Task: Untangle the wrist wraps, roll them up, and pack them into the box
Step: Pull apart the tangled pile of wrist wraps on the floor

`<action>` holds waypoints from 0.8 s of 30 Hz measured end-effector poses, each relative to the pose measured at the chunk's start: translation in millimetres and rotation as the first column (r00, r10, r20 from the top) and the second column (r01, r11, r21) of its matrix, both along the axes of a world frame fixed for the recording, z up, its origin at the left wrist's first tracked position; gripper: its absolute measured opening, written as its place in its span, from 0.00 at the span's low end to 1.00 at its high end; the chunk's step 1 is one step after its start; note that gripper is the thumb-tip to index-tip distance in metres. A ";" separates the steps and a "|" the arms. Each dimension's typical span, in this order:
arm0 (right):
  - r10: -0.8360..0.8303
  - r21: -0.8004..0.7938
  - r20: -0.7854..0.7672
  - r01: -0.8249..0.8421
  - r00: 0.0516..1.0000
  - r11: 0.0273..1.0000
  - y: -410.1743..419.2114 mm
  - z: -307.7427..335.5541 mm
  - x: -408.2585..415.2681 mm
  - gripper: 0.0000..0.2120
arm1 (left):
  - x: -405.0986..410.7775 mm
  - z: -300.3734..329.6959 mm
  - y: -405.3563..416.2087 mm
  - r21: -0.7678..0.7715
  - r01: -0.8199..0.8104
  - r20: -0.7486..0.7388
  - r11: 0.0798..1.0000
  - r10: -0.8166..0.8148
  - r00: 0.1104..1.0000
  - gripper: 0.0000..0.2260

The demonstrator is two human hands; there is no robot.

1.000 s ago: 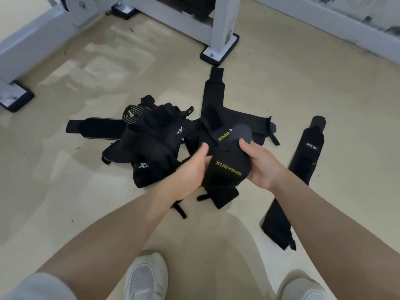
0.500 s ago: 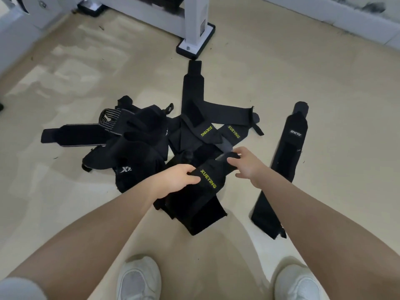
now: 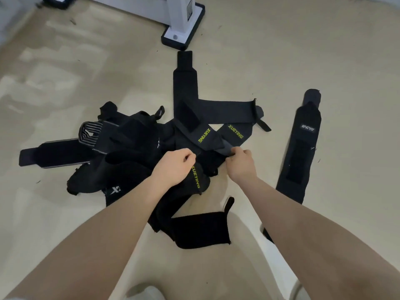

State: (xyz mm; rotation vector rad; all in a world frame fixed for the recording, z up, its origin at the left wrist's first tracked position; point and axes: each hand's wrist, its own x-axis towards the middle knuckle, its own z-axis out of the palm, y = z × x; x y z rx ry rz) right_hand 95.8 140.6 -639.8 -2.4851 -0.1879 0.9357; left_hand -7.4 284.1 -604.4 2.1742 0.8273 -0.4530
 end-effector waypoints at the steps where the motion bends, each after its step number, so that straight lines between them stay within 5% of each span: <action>1: 0.081 -0.061 0.147 -0.073 0.986 0.995 3.4 -0.7 1.5 0.16 | 5.1 -4.7 0.0 0.065 0.128 -0.035 0.990 -0.126 0.991 0.15; 4: 0.348 -0.144 0.366 -0.317 0.863 0.938 19.8 -0.8 7.3 0.18 | 17.0 -19.6 -7.4 0.172 0.482 -0.272 0.859 -0.429 0.862 0.25; 7: 0.568 -0.188 0.282 -0.536 0.774 0.823 38.9 -7.9 10.9 0.26 | 23.2 -30.3 -15.6 0.210 0.603 -0.404 0.770 -0.493 0.770 0.26; 12: 0.600 -0.201 0.008 -0.587 0.800 0.784 49.6 -23.8 20.2 0.38 | 25.7 -38.8 -13.6 0.141 0.636 -0.514 0.758 -0.493 0.702 0.36; 16: 0.678 -0.299 0.082 -0.631 0.731 0.716 43.2 -22.5 27.4 0.31 | 22.7 -43.4 -11.4 0.101 0.630 -0.514 0.770 -0.502 0.696 0.42; 24: 0.775 -0.444 0.124 -0.664 0.619 0.602 32.0 -24.9 20.8 0.30 | 11.3 -50.1 -11.5 0.015 0.538 -0.436 0.843 -0.478 0.762 0.35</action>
